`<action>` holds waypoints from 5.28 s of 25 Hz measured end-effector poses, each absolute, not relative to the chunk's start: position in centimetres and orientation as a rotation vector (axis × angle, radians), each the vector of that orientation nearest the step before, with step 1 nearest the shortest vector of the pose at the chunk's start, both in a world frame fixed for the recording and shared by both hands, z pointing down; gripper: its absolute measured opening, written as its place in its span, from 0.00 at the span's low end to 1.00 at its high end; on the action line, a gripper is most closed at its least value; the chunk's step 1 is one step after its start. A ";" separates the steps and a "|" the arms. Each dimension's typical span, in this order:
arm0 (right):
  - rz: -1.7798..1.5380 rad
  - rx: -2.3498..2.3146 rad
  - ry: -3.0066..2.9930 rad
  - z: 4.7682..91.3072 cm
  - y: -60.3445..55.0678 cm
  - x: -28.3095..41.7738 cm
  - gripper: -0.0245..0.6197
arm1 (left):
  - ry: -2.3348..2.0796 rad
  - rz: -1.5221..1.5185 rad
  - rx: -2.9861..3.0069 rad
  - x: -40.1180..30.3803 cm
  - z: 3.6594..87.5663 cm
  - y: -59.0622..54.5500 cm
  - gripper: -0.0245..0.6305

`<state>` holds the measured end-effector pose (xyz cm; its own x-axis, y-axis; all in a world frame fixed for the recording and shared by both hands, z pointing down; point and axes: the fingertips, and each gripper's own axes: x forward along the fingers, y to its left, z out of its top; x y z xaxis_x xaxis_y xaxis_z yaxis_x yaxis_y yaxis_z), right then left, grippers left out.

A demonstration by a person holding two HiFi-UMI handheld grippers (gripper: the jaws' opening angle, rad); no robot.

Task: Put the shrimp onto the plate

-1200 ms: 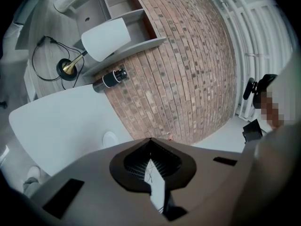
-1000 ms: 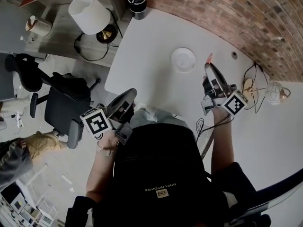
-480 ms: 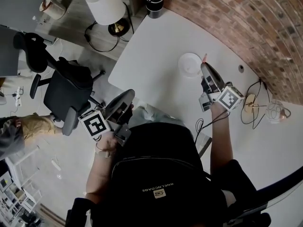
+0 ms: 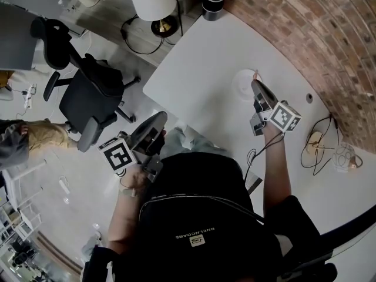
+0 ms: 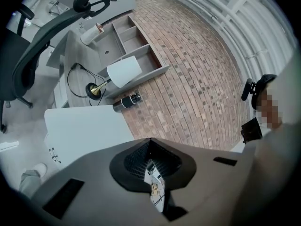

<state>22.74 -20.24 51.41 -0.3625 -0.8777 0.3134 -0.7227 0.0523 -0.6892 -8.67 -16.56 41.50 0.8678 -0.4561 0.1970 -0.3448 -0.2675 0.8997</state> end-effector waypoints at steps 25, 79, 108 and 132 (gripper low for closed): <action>-1.580 -1.677 2.157 64.6 -21.7 22.7 0.10 | -0.798 -0.178 1.794 -11.0 42.7 -13.6 0.04; -1.895 -1.697 1.986 71.6 -20.2 22.7 0.10 | -0.858 -0.201 1.746 -11.6 43.6 -12.5 0.04; -1.827 -1.714 1.964 70.2 -19.3 23.5 0.10 | -0.838 -0.203 1.766 -11.5 42.9 -11.5 0.04; -1.585 -1.698 2.002 62.1 -18.4 22.6 0.10 | -0.711 -0.172 1.829 -10.7 41.9 -11.1 0.04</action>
<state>22.57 -18.45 62.06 -0.3850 -0.7606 0.5227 -0.6831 -0.1460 -0.7155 -10.70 -11.14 41.94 0.8085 -0.5458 0.2199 -0.3847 -0.2073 0.8995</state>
